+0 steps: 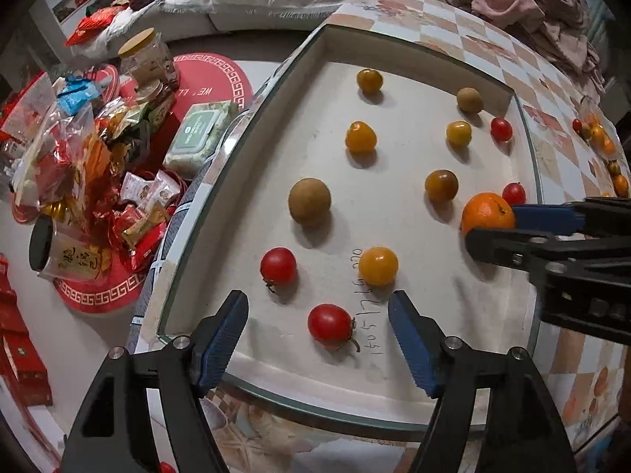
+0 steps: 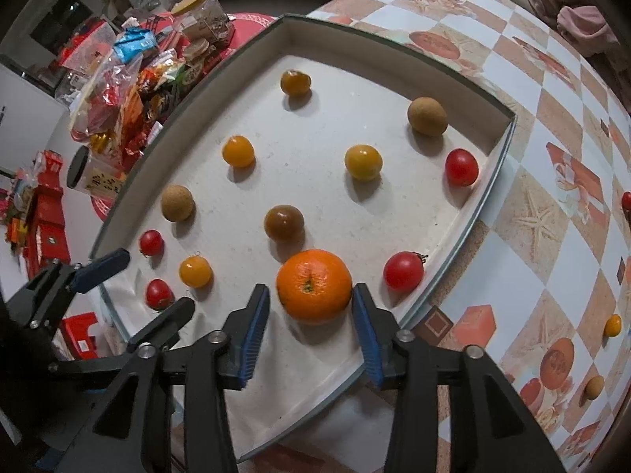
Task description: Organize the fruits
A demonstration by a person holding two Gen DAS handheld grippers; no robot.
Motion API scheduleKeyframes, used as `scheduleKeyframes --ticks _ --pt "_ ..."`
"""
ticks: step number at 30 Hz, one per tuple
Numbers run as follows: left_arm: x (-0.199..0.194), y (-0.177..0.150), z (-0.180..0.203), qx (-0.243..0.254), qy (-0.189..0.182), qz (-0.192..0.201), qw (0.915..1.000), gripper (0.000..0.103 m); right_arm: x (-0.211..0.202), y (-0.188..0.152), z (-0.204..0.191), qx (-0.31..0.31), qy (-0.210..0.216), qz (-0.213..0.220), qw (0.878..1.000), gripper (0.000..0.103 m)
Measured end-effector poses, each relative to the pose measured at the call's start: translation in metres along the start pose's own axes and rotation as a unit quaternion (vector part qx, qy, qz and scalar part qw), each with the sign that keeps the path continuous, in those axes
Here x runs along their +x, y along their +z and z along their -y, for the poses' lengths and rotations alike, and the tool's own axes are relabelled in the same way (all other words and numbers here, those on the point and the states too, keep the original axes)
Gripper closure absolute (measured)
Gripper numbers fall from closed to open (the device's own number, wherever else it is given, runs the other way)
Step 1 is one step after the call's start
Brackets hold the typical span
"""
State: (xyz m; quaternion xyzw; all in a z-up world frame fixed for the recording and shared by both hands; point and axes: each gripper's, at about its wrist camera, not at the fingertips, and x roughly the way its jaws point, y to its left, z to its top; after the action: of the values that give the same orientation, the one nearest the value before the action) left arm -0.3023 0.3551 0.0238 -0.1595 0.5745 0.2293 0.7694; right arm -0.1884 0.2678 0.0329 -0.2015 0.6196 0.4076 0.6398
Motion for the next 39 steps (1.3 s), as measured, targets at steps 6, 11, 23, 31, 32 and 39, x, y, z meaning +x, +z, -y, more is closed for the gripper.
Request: scheduleKeyframes --ticks 6,11,23,31,32,39 --pt "-0.009 0.006 -0.001 -0.003 -0.004 -0.002 1.0 0.028 -0.026 0.001 -0.004 0.006 -0.02 0.021 1.0 0.022" --pt "-0.015 0.01 0.003 0.002 -0.011 -0.007 0.9999 0.028 -0.031 0.0 -0.001 0.021 -0.039 0.011 0.999 0.016" --pt "-0.017 0.012 0.01 0.013 -0.008 -0.017 0.9997 0.001 -0.037 0.001 0.007 0.042 -0.056 0.009 0.998 0.01" --pt "-0.019 0.011 0.016 0.024 -0.014 -0.024 0.9993 0.001 -0.042 0.001 0.01 0.044 -0.074 0.018 0.996 0.01" --pt "-0.019 0.011 0.016 0.025 -0.015 -0.023 0.9993 0.001 -0.043 0.001 0.011 0.045 -0.075 0.018 0.996 0.01" --pt "-0.023 0.011 0.019 0.03 -0.014 -0.017 0.9993 0.001 -0.045 0.002 0.013 0.049 -0.079 0.019 0.996 0.01"
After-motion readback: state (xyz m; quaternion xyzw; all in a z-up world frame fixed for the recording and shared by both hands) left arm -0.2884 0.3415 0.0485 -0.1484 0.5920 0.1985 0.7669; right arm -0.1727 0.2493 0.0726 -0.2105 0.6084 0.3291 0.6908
